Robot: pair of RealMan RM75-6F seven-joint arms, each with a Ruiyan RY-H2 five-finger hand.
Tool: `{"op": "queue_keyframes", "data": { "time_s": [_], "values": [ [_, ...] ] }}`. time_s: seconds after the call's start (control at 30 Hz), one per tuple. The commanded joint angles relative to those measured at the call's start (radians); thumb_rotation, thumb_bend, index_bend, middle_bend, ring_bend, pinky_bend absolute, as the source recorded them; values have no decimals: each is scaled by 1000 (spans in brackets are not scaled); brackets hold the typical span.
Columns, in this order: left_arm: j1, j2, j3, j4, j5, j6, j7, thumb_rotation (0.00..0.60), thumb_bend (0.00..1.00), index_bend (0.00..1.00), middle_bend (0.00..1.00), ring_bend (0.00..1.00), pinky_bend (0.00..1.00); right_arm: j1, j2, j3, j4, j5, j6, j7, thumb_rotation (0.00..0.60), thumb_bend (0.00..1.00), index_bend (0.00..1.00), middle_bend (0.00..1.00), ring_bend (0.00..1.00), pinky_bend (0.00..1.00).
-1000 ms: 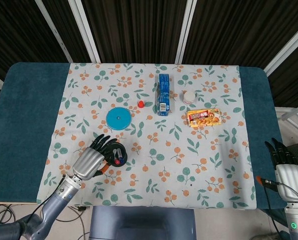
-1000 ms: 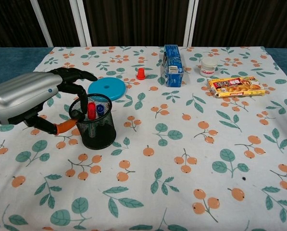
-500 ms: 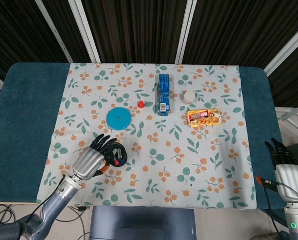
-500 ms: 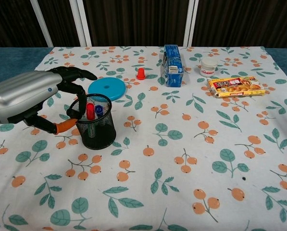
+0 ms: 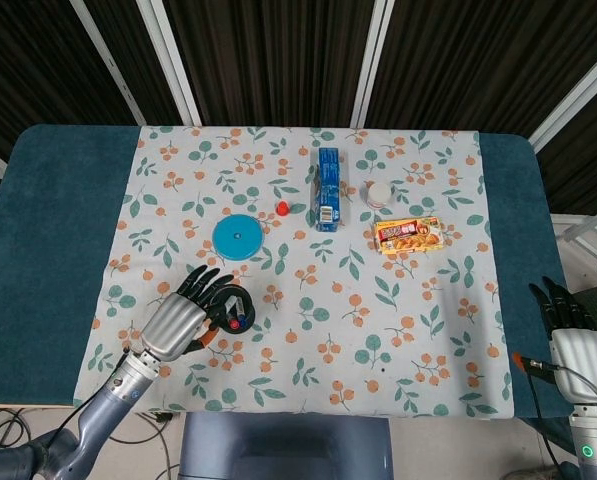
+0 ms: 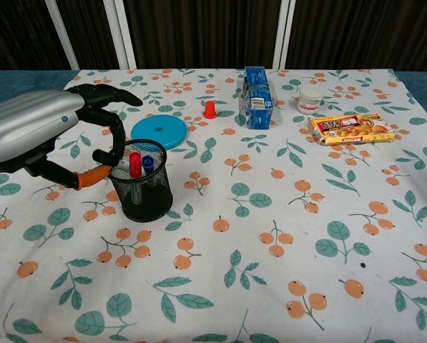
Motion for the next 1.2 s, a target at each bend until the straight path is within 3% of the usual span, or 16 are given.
{"op": "queue_keyframes", "data": {
  "time_s": [0.03,0.33,0.57,0.87,1.2],
  "values": [
    [6,30,5,-37,22,22,3,600,381,536,96,0,0,0,0,0,0,0,-1,0,600,100,97,20,75,187],
    [40,151,14,-170,100,121,-7,600,381,538,96,0,0,0,-2,-1,-2,3,-1,-8,600,101,97,20,75,187],
    [80,237,3,-204,115,199,-41,600,381,543,97,0,0,-1,-1,-1,-5,7,-4,-8,600,101,98,20,75,187],
    [118,305,-32,-153,44,238,-109,600,381,545,97,0,0,-1,-1,-1,-8,9,-6,-10,600,101,98,20,75,187],
    [89,231,-55,-16,-44,136,-154,600,381,545,96,0,0,-2,-3,-1,-10,11,-5,-15,600,102,98,20,75,187]
  ]
}}
